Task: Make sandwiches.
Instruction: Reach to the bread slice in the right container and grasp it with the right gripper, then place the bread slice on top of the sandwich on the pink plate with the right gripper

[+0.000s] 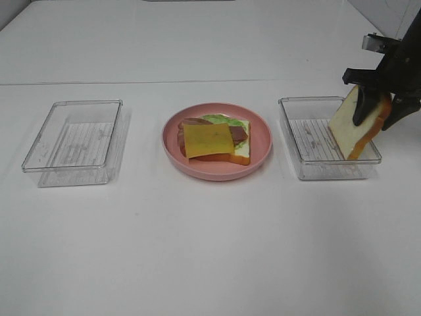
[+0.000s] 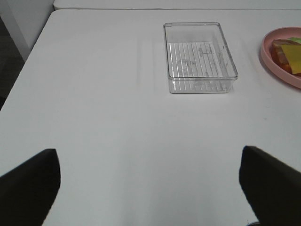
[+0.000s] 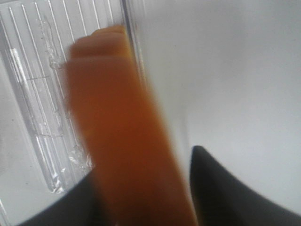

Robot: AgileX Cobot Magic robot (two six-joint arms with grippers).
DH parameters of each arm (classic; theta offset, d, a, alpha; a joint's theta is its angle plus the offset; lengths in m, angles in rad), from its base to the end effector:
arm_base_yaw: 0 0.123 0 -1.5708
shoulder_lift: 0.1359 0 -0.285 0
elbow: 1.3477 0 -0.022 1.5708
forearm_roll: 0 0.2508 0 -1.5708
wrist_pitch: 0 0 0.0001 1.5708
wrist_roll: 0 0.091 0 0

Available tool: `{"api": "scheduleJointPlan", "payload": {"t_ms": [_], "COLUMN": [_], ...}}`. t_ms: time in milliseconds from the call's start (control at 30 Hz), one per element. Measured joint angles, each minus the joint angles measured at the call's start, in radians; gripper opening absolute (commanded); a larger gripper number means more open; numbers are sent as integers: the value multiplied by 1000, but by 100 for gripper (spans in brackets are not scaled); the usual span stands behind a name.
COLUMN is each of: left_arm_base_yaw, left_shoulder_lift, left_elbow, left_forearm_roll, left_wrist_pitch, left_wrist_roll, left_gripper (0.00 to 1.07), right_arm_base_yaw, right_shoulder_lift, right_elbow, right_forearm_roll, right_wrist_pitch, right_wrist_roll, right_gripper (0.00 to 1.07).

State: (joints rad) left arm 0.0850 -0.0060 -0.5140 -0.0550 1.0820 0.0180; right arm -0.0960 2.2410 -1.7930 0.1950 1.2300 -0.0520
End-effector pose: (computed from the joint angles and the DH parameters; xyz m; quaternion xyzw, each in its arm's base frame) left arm -0.0080 -0.0051 0.2795 -0.0270 0.8528 -0.0006 0.5215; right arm 0.4463 -0.0263 0.1629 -0.0553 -0.9942 -0.0919 0.0032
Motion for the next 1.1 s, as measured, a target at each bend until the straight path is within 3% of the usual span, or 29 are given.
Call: {"api": "scheduleJointPlan", "payload": {"t_ms": [33, 67, 567, 867, 967, 1033, 1067, 1100], "left_arm_base_yaw": [0, 0, 0, 0, 0, 0, 0, 0], "left_shoulder_lift": [0, 0, 0, 0, 0, 0, 0, 0], "left_elbow": [0, 0, 0, 0, 0, 0, 0, 0], "left_forearm_roll": [0, 0, 0, 0, 0, 0, 0, 0], "left_wrist_pitch": [0, 0, 0, 0, 0, 0, 0, 0], "left_wrist_roll": [0, 0, 0, 0, 0, 0, 0, 0], "left_gripper": [98, 98, 98, 98, 98, 98, 98, 98], "right_arm_base_yaw": [0, 2, 10, 0, 1, 1, 1, 1], "right_shoulder_lift": [0, 0, -19, -158, -203, -235, -235, -260], "right_elbow": [0, -1, -14, -75, -77, -64, -64, -24], "right_forearm_roll": [0, 14, 1, 0, 60, 190, 190, 299], "right_wrist_pitch": [0, 0, 5, -5, -4, -6, -6, -6], "right_wrist_roll": [0, 1, 13, 33, 35, -16, -16, -66], "right_gripper": [17, 0, 0, 0, 0, 0, 0, 0]}}
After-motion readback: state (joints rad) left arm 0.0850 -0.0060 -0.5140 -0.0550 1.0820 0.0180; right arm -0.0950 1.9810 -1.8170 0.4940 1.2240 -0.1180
